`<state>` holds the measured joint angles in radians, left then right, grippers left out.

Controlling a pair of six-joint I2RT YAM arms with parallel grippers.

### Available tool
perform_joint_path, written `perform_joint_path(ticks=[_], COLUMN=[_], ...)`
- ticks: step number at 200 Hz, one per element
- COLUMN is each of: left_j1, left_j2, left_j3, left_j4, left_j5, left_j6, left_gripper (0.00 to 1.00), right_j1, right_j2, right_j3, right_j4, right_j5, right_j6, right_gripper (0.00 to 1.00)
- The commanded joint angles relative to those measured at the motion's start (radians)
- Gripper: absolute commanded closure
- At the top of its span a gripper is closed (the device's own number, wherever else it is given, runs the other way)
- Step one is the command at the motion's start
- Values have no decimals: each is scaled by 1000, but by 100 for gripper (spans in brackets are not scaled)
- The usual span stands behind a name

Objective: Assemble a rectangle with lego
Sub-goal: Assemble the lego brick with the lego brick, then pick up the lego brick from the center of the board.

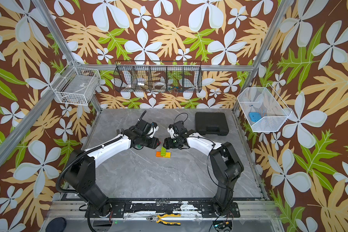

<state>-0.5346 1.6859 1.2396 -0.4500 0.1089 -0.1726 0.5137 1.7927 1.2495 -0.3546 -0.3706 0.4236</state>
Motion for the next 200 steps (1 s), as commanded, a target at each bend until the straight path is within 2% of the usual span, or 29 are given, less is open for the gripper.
perform_joint_path(ticks=[1,20,64,115,168,200], left_j1=[27,25,25,15,-8,-7], left_j2=[20,91,203,313,359,379], left_j3=[6,52,136,259,270,269], left_j4=[11,-45,-83,-121,-133,-135], left_j5=[-46,-87,-169,-142,-117,-142], left_j6=[-36,-14,41,72,81,76], left_gripper=[46,47,45,44,46,48], right_j1=[-37,-40,-41,-42,-43,-43], right_j2=[-42,-53,-71,-89,-78,-78], right_j3=[-9,-5,-89,-130,-140,-144], right_j4=[24,8,70,78,86,88], right_j5=[10,67,49,76,85,85], right_j6=[50,40,91,82,72,72], right_gripper=[36,36,38,38,39,39])
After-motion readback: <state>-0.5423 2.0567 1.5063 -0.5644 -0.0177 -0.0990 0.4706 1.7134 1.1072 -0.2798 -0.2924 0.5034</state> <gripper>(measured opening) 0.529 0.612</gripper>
